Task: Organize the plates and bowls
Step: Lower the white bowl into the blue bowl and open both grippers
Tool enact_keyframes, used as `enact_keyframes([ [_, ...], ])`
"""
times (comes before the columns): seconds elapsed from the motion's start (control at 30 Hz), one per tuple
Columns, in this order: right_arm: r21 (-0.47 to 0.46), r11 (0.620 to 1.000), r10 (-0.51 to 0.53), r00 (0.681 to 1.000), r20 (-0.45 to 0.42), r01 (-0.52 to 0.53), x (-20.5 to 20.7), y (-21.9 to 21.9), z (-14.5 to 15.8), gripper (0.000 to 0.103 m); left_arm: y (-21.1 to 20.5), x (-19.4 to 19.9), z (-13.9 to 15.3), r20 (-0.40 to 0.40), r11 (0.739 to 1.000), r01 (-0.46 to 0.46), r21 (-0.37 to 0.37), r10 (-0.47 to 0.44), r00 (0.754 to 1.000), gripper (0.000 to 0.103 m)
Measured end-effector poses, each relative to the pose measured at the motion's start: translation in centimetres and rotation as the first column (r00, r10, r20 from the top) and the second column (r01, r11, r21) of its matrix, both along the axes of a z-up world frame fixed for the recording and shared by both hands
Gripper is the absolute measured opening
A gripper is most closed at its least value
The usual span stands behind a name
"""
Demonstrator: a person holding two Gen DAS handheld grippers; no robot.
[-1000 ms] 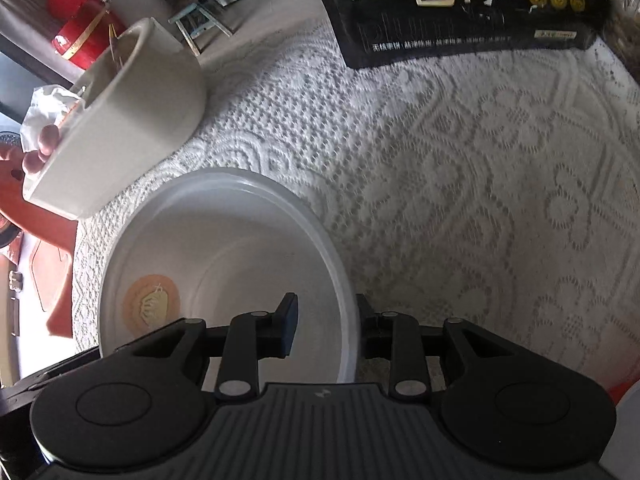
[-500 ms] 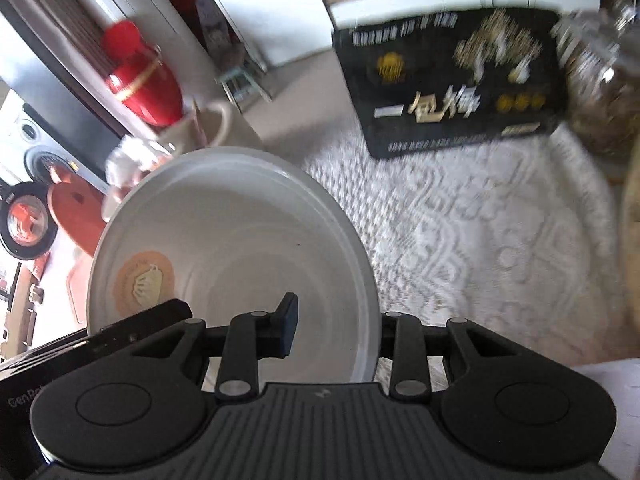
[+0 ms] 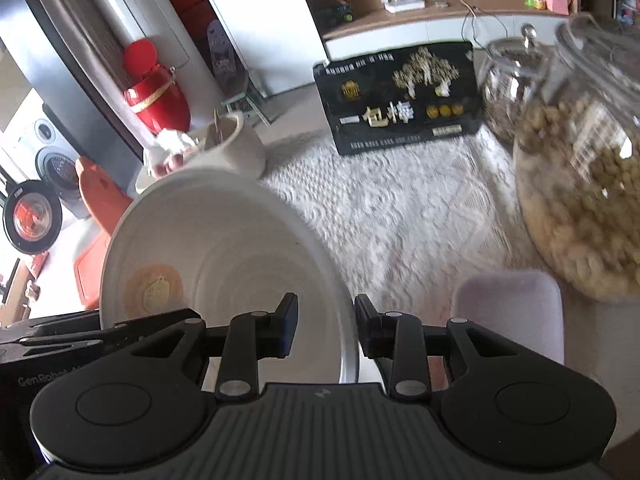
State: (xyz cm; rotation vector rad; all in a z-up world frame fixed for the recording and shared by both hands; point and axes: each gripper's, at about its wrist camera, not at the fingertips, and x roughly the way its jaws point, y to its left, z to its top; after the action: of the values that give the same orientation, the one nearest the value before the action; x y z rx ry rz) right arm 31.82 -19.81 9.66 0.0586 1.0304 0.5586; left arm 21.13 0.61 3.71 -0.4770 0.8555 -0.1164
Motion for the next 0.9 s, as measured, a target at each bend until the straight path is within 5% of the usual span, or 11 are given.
enact_keyframes([
  [0.2, -0.02, 1.0, 0.014, 0.998, -0.06, -0.016, -1.2, -0.9, -2.8, 0.032, -0.4, -0.4, -2.9, -0.063, 1.0, 0.006, -0.027, -0.007, 0.998, 0.031],
  [0.4, -0.075, 0.997, 0.032, 0.998, -0.054, -0.036, -1.5, 0.1, -5.4, 0.031, -0.9, -0.3, -5.4, -0.105, 1.0, 0.004, 0.027, -0.001, 0.994, 0.03],
  [0.9, -0.184, 0.983, 0.029, 0.997, 0.069, -0.016, -2.2, 0.4, -4.4, 0.032, -0.2, -2.1, -4.9, -0.074, 0.997, -0.038, 0.062, 0.042, 0.996, 0.03],
])
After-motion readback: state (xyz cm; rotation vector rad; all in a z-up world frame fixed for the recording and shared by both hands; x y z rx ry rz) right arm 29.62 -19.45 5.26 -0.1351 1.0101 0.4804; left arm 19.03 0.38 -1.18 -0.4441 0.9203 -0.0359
